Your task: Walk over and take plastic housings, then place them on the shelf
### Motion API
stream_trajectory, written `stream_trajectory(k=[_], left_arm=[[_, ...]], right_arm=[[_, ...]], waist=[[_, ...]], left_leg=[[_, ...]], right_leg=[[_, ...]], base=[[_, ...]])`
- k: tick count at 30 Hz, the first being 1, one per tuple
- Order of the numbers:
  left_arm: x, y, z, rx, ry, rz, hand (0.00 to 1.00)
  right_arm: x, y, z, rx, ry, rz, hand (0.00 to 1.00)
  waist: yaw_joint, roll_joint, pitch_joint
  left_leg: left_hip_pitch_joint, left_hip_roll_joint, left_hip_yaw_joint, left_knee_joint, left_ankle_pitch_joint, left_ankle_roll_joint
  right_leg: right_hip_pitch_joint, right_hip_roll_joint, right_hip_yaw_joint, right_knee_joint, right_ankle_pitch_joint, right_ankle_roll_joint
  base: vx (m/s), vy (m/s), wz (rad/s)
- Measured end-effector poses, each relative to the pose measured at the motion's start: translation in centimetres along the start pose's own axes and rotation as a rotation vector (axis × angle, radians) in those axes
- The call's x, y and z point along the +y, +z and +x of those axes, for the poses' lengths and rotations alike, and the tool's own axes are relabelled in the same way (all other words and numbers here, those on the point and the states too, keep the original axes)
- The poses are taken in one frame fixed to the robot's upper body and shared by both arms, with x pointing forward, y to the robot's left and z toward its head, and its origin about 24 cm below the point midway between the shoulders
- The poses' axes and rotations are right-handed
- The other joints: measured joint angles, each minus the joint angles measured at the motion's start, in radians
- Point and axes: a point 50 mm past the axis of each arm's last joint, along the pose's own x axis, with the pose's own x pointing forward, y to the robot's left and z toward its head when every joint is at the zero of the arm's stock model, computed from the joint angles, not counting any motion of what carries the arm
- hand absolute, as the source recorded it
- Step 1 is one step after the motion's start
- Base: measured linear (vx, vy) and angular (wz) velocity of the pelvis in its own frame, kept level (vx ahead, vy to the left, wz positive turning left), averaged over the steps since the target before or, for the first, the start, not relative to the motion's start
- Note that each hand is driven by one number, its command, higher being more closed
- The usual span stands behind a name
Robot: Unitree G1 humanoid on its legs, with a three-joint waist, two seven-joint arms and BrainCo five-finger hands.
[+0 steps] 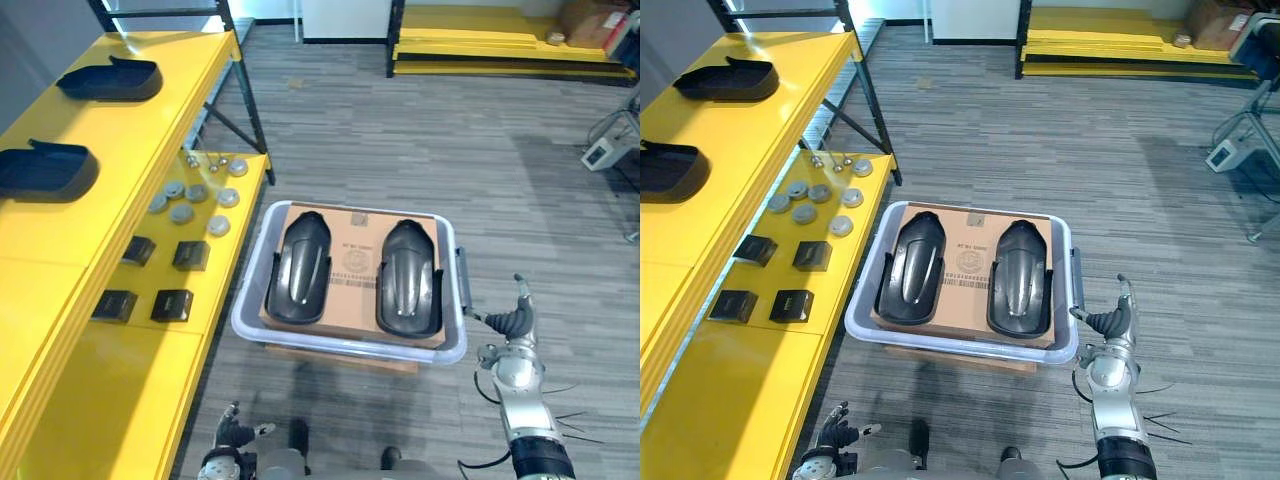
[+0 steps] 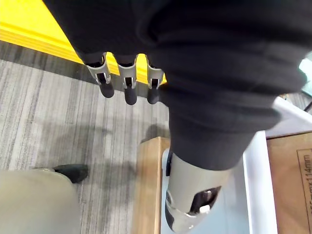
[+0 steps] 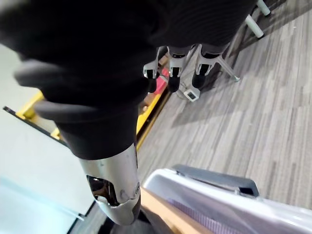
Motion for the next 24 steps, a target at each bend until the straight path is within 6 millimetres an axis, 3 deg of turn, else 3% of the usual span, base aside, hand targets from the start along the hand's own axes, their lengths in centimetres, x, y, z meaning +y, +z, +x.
stream_trajectory(k=[3,6,12,13,19,24], left_arm=[[0.1,0.1,0.0,-0.005,0.016,0.001,0.0],[0.2,0.0,0.0,-0.004,0.024,0.001,0.0],[-0.1,0.3,0.0,-0.019,0.023,-0.004,0.0],[-0.1,0.6,0.1,-0.03,0.023,-0.013,0.0],[-0.3,1.5,0.3,-0.067,0.023,-0.028,0.0],[-0.3,1.6,0.3,-0.069,0.031,-0.029,0.0]], right_arm=[[0.0,0.2,1.2,0.039,-0.01,-0.023,0.0],[0.2,0.4,1.9,0.073,-0.024,-0.035,0.0],[0.1,3.5,4.0,0.061,-0.046,0.021,0.0],[-0.1,3.6,4.2,0.059,-0.054,0.022,1.0],[-0.9,6.1,5.5,0.036,-0.104,0.078,1.0],[-2.1,6.4,6.2,0.038,-0.137,0.082,1.0]], waist=[[0.0,0.02,0.037],[0.019,0.023,0.06],[0.03,0.05,0.099],[0.046,0.05,0.1],[0.045,0.05,0.131],[0.044,0.051,0.136]], left_leg=[[-0.02,-0.004,-0.037,-0.037,0.041,-0.001],[-0.045,-0.005,-0.055,-0.038,0.049,-0.012],[-0.096,-0.016,-0.082,-0.038,0.074,-0.008],[-0.105,-0.016,-0.083,-0.037,0.075,-0.005],[-0.117,-0.018,-0.096,-0.037,0.087,0.004],[-0.116,-0.018,-0.096,-0.037,0.088,0.003]], right_leg=[[-0.02,-0.001,-0.029,0.0,0.014,0.008],[-0.039,-0.001,-0.046,0.002,0.019,0.009],[-0.076,-0.005,-0.054,0.002,0.028,0.01],[-0.084,-0.005,-0.054,0.002,0.028,0.01],[-0.089,-0.004,-0.07,0.001,0.027,0.008],[-0.088,-0.004,-0.07,0.001,0.026,0.007]], base=[[-0.15,0.031,0.28],[-0.12,0.034,0.23],[-0.04,0.018,0.11],[0.03,-0.001,0.02],[0.05,-0.027,0.06],[0.0,0.0,0.0]])
